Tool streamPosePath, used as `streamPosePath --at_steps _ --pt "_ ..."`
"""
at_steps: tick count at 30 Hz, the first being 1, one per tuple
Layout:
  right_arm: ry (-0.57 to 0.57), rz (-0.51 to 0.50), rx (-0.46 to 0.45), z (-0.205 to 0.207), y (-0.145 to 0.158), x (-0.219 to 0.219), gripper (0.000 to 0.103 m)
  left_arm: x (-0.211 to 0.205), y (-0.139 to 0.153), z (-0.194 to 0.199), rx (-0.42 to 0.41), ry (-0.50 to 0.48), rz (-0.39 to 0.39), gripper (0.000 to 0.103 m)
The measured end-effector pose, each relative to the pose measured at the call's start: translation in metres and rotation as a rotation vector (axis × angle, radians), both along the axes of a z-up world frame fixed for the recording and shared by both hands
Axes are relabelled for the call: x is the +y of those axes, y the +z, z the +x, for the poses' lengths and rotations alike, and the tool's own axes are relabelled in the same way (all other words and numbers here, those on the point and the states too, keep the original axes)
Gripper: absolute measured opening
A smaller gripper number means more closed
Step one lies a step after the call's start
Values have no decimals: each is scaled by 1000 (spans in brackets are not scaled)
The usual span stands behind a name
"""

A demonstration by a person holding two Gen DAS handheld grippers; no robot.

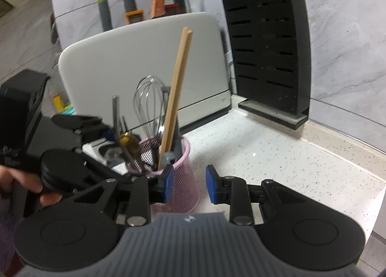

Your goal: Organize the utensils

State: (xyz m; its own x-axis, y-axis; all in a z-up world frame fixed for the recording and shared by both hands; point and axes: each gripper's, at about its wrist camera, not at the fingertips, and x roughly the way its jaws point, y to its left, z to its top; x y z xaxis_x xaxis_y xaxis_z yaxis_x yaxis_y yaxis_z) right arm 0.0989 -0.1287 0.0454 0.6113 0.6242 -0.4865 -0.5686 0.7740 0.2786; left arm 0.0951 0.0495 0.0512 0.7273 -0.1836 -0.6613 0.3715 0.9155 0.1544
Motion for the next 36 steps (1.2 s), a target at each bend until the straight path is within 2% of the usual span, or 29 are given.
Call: streamPosePath --at_steps 9,12,16,20,24,26,29,36 --pt "49 -88 49 -5 -10 -2 36 -2 -1 -3 -10 -10 24 103" --pt "83 -102 60 -10 -14 -5 43 -1 1 -6 -19 -9 9 103" --pt "162 -108 83 -21 -20 -8 43 4 3 -12 -49 0 -28 103" --pt "272 -94 65 -46 -21 -9 42 4 2 -16 -78 -5 -35 103" --pt "403 -63 75 -73 -26 -4 29 -2 -1 -17 -89 -15 -24 103" --pt "468 -64 114 -86 -33 3 24 -4 -3 -18 -97 -11 -14 103" --pt "559 -125 199 -108 -55 19 23 -3 -4 -18 -106 -4 -21 103" --pt "678 -408 432 -147 -139 66 20 -1 -5 -19 -113 0 -26 103"
